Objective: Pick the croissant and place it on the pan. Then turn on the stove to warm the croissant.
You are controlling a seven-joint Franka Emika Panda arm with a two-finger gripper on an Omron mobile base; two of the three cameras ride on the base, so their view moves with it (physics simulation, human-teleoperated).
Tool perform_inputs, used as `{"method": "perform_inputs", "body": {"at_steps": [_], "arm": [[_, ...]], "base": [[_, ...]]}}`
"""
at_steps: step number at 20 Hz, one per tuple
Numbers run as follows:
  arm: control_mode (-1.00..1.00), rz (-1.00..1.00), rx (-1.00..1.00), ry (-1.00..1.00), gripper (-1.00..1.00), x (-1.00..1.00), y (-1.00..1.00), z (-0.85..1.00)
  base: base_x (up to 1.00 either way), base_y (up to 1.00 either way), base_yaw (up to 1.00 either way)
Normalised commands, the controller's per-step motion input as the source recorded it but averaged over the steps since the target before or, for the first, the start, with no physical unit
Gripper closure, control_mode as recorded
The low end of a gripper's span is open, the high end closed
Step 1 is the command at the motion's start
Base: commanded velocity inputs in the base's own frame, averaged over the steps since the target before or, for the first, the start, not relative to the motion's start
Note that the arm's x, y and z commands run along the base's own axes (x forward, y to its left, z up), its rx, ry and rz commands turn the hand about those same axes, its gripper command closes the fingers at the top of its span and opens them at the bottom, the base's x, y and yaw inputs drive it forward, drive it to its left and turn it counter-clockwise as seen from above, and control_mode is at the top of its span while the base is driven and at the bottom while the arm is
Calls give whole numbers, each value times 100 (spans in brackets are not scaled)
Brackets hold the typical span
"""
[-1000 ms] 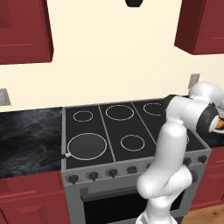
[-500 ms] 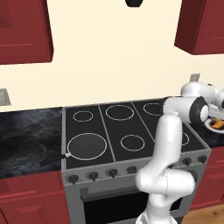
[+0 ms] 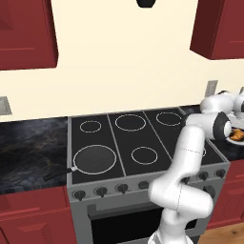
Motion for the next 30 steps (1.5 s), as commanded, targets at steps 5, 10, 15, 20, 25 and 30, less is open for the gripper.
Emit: {"method": "perform_inputs", "body": {"at_steps": [5, 10, 15, 20, 25, 30], "arm": [[-100, -8, 0, 5, -100, 10, -10, -39], [-100, -9, 0, 0, -100, 0, -20, -32], [-100, -8, 0, 0, -100, 13, -11, -32], [-100, -7, 0, 0, 100, 12, -7, -32], [-100, -9, 0, 0, 100, 13, 0, -23], [-100, -5, 0, -11, 100, -4, 8, -5]], "base": [[0, 0, 0], [0, 0, 0], [0, 0, 0], [0, 0, 0], [0, 0, 0], [0, 0, 0]]}}
